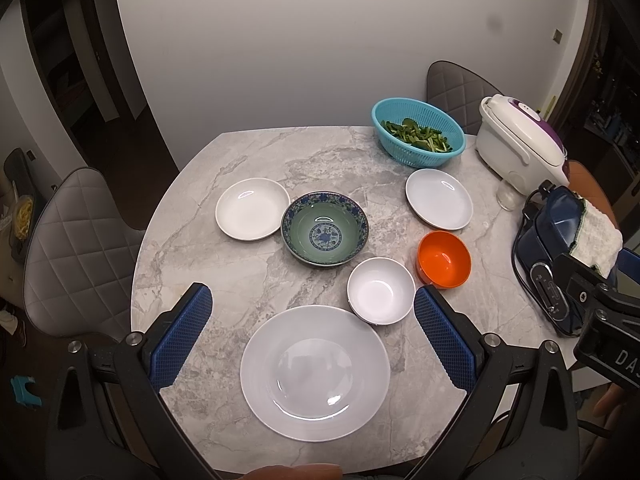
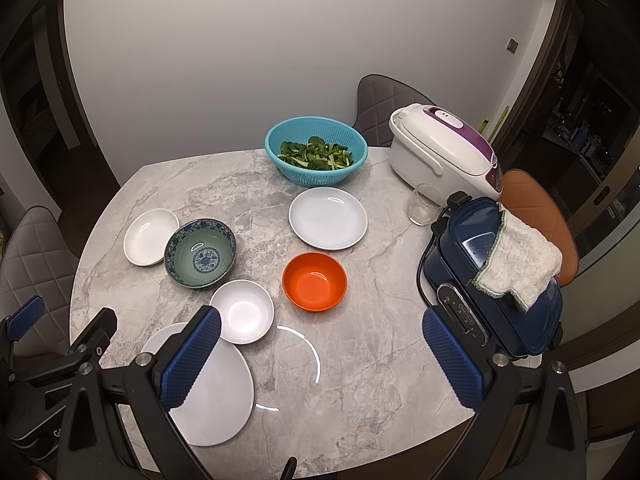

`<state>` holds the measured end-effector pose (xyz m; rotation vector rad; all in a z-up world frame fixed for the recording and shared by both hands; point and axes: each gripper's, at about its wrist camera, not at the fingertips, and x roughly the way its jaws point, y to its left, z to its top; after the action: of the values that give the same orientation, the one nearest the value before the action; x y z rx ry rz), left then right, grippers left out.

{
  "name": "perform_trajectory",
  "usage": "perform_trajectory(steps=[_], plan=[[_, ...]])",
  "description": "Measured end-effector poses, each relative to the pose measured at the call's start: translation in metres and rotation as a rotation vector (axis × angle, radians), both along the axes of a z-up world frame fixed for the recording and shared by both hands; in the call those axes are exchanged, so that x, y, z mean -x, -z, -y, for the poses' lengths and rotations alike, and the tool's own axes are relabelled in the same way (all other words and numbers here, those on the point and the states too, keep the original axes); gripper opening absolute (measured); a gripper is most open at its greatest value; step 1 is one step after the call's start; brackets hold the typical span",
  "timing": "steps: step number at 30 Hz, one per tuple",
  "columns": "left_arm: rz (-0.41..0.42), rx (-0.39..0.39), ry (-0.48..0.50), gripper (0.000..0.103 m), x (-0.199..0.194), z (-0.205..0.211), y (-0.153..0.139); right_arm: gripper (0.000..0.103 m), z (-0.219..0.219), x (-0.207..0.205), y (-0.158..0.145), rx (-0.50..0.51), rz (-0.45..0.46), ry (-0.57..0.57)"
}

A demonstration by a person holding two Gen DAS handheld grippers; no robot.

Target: Organize plates and bowls

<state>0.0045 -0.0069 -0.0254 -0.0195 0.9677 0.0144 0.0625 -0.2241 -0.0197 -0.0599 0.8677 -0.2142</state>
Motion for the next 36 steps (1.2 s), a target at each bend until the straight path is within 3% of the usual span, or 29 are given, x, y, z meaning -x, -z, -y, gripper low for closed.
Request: perform_trajectory(steps=[27,31,33,36], plan=[[-0.015,-0.001,-0.010,0.103,-0.002,-0.012,0.018,0.103,-0.002,-0.003,0.005,-0.002,-0.008,-0.001],[-0.053,-0.040,-0.034,0.103,-0.003,-0.029,0.053,0.103,-0.010,-0.008,0.025,-0.053,-0.010,-0.030],[-0.076,-0.092,-0.051,0.103,0.003,-0.043,0.080,0.102,-0.005,-0.013,0.048,-0.141,-0.032,-0.077],[-0.177,-0.128,-0.063,0.102,0.015,-0.072,0.136,0.088,0.006,-0.018,0.093,-0.271,-0.078,-0.128]])
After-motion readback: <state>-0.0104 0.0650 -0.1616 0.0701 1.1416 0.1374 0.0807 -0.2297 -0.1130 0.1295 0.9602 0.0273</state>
